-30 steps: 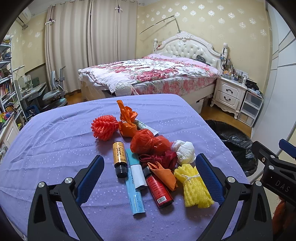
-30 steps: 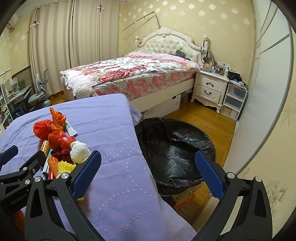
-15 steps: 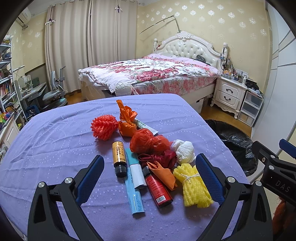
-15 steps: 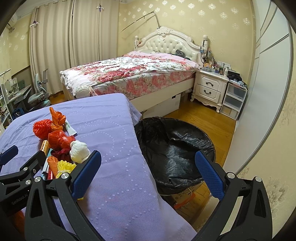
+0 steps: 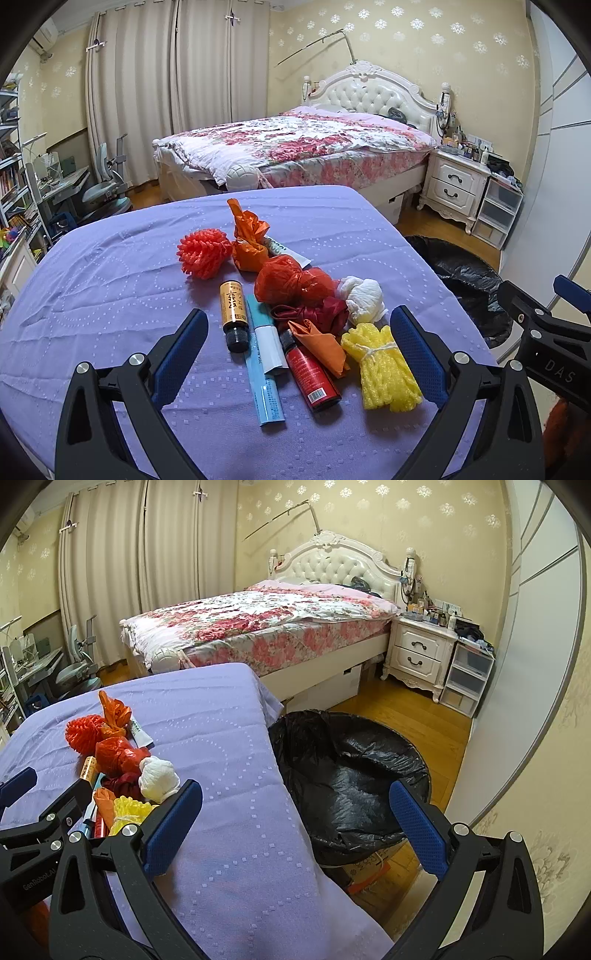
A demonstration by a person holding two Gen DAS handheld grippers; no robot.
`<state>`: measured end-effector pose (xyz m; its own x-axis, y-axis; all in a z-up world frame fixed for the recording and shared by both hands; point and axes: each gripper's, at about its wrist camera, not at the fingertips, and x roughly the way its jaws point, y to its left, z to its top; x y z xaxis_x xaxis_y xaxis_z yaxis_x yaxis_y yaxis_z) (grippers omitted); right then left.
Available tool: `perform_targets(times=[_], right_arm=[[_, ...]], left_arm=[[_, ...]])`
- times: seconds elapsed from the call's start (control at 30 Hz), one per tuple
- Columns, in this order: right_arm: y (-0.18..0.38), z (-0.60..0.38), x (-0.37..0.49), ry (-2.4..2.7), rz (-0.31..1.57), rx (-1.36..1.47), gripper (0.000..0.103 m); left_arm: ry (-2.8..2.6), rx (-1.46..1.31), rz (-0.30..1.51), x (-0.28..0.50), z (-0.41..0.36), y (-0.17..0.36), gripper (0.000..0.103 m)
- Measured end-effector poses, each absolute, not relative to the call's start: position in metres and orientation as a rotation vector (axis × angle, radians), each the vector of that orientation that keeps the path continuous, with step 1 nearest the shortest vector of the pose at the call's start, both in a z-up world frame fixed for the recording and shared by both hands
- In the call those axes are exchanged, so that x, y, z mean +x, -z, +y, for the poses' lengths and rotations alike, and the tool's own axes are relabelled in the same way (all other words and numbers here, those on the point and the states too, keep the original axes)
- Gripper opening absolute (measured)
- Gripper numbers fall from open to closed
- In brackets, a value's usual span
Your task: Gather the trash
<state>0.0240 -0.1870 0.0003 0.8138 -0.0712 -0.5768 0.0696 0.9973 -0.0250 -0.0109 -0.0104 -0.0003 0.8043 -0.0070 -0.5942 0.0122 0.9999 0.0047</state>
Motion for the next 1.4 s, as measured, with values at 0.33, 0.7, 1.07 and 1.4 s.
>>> perform_targets(times=[0.33, 0.7, 1.07, 1.4], right_arm=[[0.007, -0.190, 0.023, 0.074, 0.623, 0.003, 0.097], [0.009, -0.175, 0.022, 0.030, 0.649, 0.006, 0.093], [0.014, -0.130, 0.024, -0.117, 0.706, -0.008, 0.081], [0.034, -0.095, 0.026, -0.190, 0.781, -0.067, 0.067]], left_arm=[[0.008, 0.012, 0.634, -0.013, -0.012, -0.005, 0.095], [-0.049, 0.024, 0.634, -0.016, 0.018, -0.010, 0.093], [-0.136, -0.006, 0.673, -0.019, 0.068, -0.002, 0.079], [-0.175, -0.016, 0.703, -0.022, 0.090, 0.007, 0.079]])
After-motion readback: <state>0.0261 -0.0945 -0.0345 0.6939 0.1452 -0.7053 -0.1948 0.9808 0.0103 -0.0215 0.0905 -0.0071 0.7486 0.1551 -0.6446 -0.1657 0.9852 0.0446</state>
